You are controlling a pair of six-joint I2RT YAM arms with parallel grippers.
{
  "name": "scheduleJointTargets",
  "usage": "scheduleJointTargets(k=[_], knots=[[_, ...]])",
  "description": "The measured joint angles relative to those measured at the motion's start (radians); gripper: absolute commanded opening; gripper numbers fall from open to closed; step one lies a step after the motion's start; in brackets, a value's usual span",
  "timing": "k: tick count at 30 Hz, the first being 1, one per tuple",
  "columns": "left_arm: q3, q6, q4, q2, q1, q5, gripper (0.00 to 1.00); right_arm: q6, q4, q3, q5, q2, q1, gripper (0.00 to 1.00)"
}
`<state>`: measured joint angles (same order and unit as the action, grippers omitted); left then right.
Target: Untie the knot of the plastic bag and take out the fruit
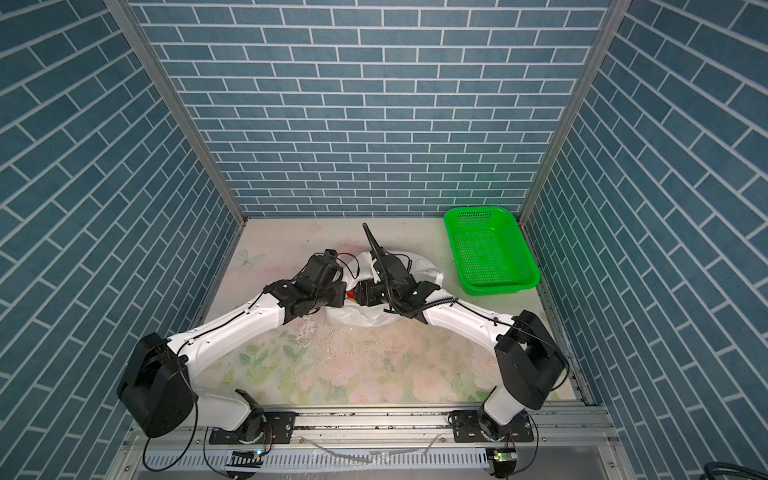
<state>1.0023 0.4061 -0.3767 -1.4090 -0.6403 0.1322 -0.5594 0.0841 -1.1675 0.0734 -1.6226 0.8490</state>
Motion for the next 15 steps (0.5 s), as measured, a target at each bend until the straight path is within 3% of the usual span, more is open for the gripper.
scheduleJointTargets(k=[4, 9, 15], knots=[[-0.042, -0.021, 0.057, 0.026, 0.000, -0.011, 0.00, -0.032, -0.016, -0.098, -0.052, -0.126, -0.031, 0.71], [-0.095, -0.042, 0.114, 0.032, -0.002, -0.036, 0.00, -0.073, -0.092, -0.113, -0.212, -0.245, -0.090, 0.72], [-0.132, -0.045, 0.122, 0.057, -0.005, -0.048, 0.00, -0.051, -0.111, -0.129, -0.418, -0.256, -0.222, 0.73]])
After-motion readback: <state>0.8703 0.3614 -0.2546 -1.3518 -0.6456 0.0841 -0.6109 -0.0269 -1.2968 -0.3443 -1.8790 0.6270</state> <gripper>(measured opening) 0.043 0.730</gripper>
